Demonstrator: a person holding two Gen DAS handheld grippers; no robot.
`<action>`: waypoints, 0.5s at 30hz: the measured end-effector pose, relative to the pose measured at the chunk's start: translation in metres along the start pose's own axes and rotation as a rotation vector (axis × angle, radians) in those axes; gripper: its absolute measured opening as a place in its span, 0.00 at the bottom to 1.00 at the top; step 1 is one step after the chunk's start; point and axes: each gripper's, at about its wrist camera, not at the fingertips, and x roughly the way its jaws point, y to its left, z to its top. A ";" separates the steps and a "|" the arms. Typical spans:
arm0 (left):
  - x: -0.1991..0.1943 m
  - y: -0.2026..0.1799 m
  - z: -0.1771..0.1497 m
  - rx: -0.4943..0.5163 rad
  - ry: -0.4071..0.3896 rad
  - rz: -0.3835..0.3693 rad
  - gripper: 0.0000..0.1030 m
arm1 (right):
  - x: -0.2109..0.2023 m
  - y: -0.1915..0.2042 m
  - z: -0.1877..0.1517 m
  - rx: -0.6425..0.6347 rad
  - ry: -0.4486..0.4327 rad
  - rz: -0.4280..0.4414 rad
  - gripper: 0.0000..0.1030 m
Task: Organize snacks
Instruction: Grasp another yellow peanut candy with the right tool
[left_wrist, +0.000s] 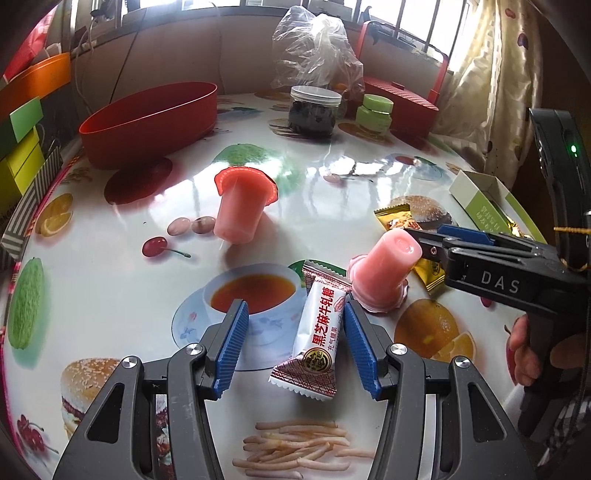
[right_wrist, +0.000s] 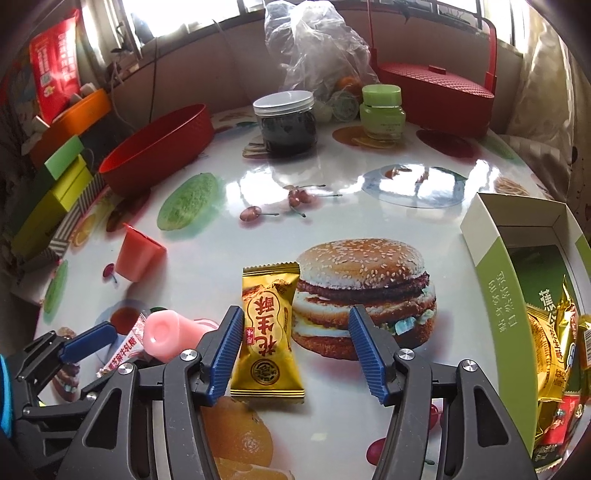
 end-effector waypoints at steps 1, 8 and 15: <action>0.000 0.000 0.000 0.000 0.000 0.003 0.53 | 0.000 0.000 0.000 0.000 -0.001 -0.004 0.57; 0.000 -0.001 0.001 -0.010 -0.003 0.008 0.52 | -0.003 -0.003 -0.004 -0.006 -0.009 -0.025 0.43; -0.002 0.000 0.000 -0.025 -0.003 0.006 0.42 | -0.005 -0.005 -0.006 0.006 -0.013 -0.020 0.27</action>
